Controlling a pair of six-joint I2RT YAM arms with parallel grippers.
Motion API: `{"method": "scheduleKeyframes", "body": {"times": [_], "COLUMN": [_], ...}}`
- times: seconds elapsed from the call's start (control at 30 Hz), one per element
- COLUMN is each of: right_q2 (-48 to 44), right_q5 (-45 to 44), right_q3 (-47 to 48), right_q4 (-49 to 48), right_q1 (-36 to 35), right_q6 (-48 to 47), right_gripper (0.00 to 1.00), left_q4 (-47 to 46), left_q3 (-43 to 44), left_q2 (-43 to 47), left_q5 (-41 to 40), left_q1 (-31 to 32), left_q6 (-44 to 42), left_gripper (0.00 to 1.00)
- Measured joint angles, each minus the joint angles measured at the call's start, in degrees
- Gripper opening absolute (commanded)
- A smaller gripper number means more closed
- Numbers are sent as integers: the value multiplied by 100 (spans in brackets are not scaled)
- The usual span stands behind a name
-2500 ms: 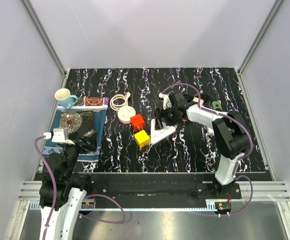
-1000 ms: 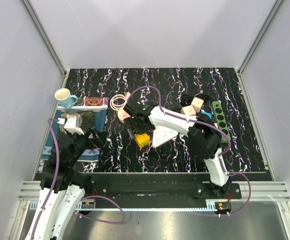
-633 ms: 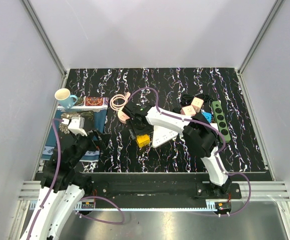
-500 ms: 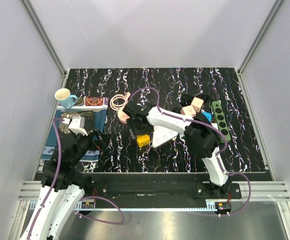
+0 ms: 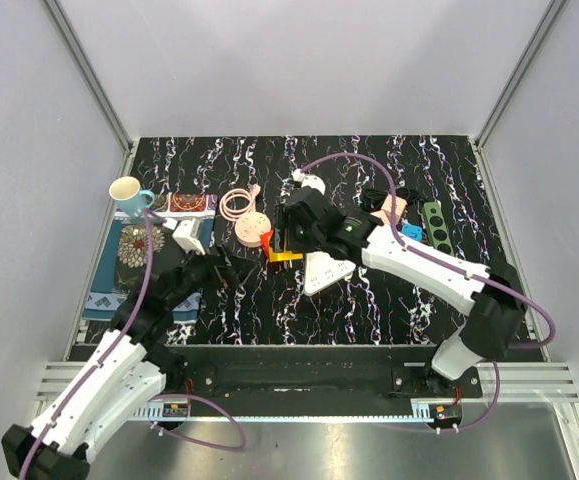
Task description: Insert the plug
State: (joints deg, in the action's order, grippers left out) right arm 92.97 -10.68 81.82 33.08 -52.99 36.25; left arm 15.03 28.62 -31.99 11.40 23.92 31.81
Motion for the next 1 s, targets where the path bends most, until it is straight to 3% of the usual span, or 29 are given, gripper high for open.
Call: {"method": "scheduleKeyframes", "body": {"times": [0.23, 0.53, 1.0], "right_q2": [-824, -1733, -2210], "right_q5": [-348, -793, -973], "right_q3": [-920, -1561, -1976], "right_q4": [-835, -1281, -1788], "right_q1": [0, 0, 13], "right_q6": [446, 1051, 1499], "right_gripper": [6, 6, 6], "left_q4": [-922, -2406, -3532], "left_q3": [4, 28, 177], "left_q2": [-874, -1574, -2374], "left_q5": [-319, -782, -575], "left_q1": [942, 1663, 1934], "left_q6": [245, 483, 535], "left_gripper": [99, 99, 99]}}
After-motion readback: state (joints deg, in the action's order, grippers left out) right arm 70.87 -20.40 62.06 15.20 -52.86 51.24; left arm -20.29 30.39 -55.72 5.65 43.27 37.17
